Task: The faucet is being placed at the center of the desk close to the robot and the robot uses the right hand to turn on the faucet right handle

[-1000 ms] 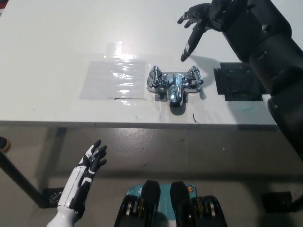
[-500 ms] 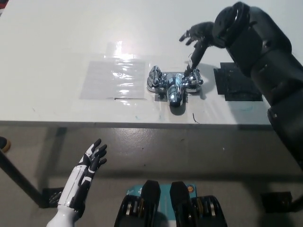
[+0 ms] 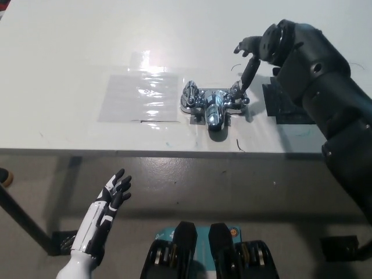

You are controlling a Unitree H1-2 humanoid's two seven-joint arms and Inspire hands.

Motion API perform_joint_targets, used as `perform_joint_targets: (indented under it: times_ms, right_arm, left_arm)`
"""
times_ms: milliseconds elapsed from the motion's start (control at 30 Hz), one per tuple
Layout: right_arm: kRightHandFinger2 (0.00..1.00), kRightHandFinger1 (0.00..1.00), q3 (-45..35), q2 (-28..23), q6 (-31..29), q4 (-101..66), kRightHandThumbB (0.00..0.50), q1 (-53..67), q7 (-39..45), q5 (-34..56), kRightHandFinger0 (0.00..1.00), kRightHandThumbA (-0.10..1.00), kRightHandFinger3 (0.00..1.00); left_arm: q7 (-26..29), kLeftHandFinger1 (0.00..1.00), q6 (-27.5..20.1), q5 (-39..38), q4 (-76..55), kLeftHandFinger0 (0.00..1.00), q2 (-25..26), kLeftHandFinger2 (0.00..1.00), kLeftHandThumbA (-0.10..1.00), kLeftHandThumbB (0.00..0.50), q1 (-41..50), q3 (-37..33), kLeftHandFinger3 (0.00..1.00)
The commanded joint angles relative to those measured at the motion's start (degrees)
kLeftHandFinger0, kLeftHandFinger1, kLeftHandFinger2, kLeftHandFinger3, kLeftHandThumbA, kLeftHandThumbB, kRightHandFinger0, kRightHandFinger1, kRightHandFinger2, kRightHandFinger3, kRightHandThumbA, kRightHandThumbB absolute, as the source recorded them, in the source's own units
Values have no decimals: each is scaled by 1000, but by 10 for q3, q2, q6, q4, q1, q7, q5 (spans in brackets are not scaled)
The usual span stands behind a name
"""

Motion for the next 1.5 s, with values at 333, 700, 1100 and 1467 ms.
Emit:
perform_joint_targets:
  times_ms: [333,700,1100,1467]
  right_arm:
    - [1000,1000,-5,2,17,-2,315,-29,-61,-15,1000,1000,1000]
    - [1000,1000,3,2,11,3,293,-32,-16,-21,1000,1000,1000]
    - [1000,1000,54,-16,-18,15,331,-35,89,-48,1000,954,1000]
    - [1000,1000,79,-33,-26,17,373,-36,113,-58,1000,882,1000]
  left_arm:
    - [-6,1000,-11,0,-14,1000,7,1000,903,140,-11,2,1000]
    - [-7,1000,-8,0,-16,1000,7,1000,904,137,-13,1,1000]
    - [-5,1000,-5,4,-19,1000,8,1000,902,123,-16,1,1000]
    - [-6,1000,-8,3,-16,1000,7,1000,906,126,-16,0,1000]
